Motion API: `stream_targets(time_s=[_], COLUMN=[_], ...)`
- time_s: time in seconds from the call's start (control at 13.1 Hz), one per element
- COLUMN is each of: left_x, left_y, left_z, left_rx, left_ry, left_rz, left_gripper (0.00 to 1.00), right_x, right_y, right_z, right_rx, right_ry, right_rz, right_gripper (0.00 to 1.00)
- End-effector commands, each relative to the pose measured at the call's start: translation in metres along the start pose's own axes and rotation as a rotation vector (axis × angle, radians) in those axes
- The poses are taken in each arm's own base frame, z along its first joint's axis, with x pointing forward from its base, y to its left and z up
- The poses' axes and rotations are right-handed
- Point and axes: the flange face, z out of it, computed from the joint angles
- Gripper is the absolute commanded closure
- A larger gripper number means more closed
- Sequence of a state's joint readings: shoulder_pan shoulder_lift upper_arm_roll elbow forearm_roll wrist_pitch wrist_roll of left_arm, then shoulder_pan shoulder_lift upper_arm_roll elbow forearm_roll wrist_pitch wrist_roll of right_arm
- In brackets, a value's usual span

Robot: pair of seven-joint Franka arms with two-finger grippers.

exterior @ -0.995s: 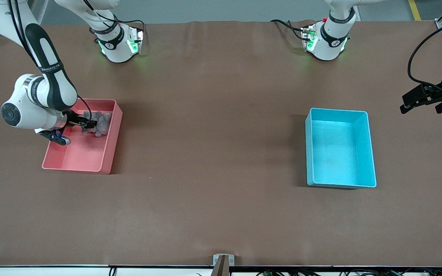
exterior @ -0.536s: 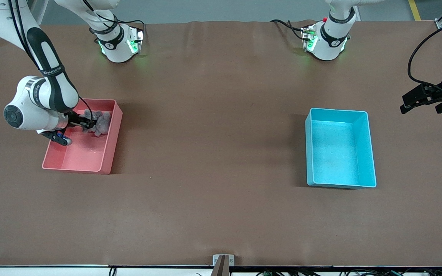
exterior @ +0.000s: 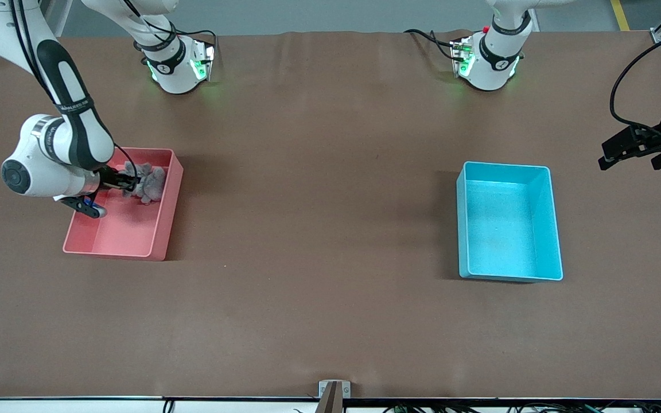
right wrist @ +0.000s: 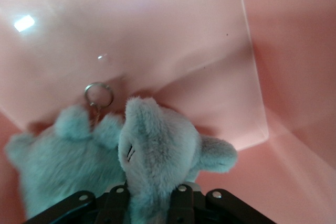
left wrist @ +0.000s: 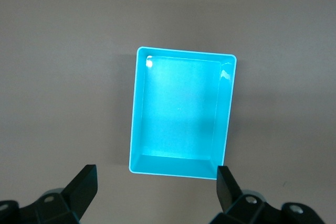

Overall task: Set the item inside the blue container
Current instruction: 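Close the right gripper on one grey plush toy, then lift the plush with the right gripper and set it mid-table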

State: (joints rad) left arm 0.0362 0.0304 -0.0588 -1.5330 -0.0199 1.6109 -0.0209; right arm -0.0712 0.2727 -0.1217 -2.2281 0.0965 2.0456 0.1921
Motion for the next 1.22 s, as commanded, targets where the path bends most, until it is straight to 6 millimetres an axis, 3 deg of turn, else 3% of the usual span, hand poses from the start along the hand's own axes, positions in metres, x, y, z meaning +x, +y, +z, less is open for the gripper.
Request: stream_targets(time_s=[0.0,0.23,0.46,0.61,0.84,1.0,1.15], left_x=[0.002,0.002,0.002,0.002,0.002,0.002,0.002], left_y=[0.003,0.000,0.003,0.003,0.000,0.001,0.000], left_z=[-0.004,-0.004,-0.004,-0.004,-0.004,-0.004,-0.004], left_rx=[-0.008,-0.011,-0.013,-0.012,-0.011,-0.010,-0.014], left_ry=[0.007,0.008,0.007,0.007,0.007,0.007,0.007], left_rz=[-0.006,-0.013,-0.008,-0.008,-0.013,-0.011,-0.011], left_gripper=[0.00,0.00,0.00,0.00,0.00,0.00,0.00], right_x=[0.000,-0.011,-0.052,-0.084,-0.136,-0.169,-0.193], right_y=[-0.007,-0.027,-0.087,-0.151,-0.251,-0.304,-0.344], right_z=[-0.070,-0.128,-0.156,-0.157,-0.142,-0.134,-0.115], right_rx=[0.006,0.012,0.035,0.064,0.105,0.173,0.217], right_ry=[-0.023,-0.016,0.046,0.074,0.165,0.238,0.275], right_rz=[-0.001,0.051,0.128,0.197,0.301,0.354,0.385], right_gripper=[1.00,1.00,0.99,0.99,0.99,0.99,0.99])
